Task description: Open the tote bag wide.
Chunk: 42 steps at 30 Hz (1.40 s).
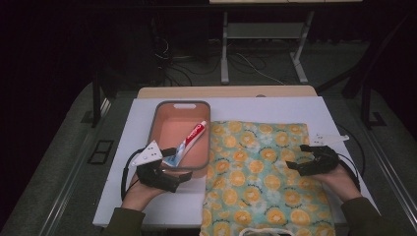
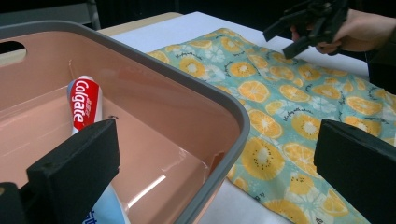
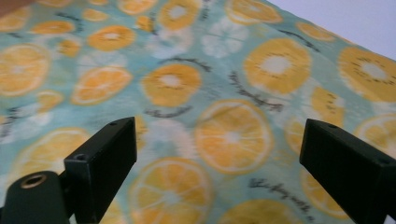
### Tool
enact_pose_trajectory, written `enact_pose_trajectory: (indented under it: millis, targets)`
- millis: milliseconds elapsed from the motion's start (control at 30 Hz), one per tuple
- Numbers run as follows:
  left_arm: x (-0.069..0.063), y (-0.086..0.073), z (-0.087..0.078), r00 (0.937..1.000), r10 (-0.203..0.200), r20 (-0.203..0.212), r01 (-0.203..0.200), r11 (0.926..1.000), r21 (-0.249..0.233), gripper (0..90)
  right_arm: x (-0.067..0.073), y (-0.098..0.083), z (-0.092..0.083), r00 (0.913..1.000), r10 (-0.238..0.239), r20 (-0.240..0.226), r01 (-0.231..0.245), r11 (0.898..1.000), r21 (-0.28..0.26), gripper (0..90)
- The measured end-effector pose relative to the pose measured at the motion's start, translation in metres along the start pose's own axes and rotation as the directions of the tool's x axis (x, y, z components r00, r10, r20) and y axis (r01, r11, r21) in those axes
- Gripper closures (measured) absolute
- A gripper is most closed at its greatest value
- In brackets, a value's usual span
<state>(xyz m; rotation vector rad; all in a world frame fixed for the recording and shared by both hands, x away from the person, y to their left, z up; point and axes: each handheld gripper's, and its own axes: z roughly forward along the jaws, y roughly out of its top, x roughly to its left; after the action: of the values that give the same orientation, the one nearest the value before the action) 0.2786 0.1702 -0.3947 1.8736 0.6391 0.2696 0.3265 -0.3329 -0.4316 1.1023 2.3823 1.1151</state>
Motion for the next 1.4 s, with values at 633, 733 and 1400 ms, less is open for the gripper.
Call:
enact_pose_trajectory:
  millis: [633,733,1400]
  targets:
    - [0.0,0.0,0.0,1.0,0.0,-0.002,0.0,1.0,0.001,0.0,-0.06,-0.01,0.024,0.9868,0.09,0.134,-0.102,0.991,0.083,18.5]
    - [0.0,0.0,0.0,1.0,0.001,-0.004,-0.001,1.0,0.002,0.0,-0.058,-0.01,0.021,0.9865,0.09,0.136,-0.102,0.992,0.08,32.0]
    - [0.0,0.0,0.001,1.0,-0.001,-0.007,0.001,1.0,0.004,0.0,-0.076,0.008,0.012,0.9655,0.146,0.215,-0.152,0.988,0.012,89.5]
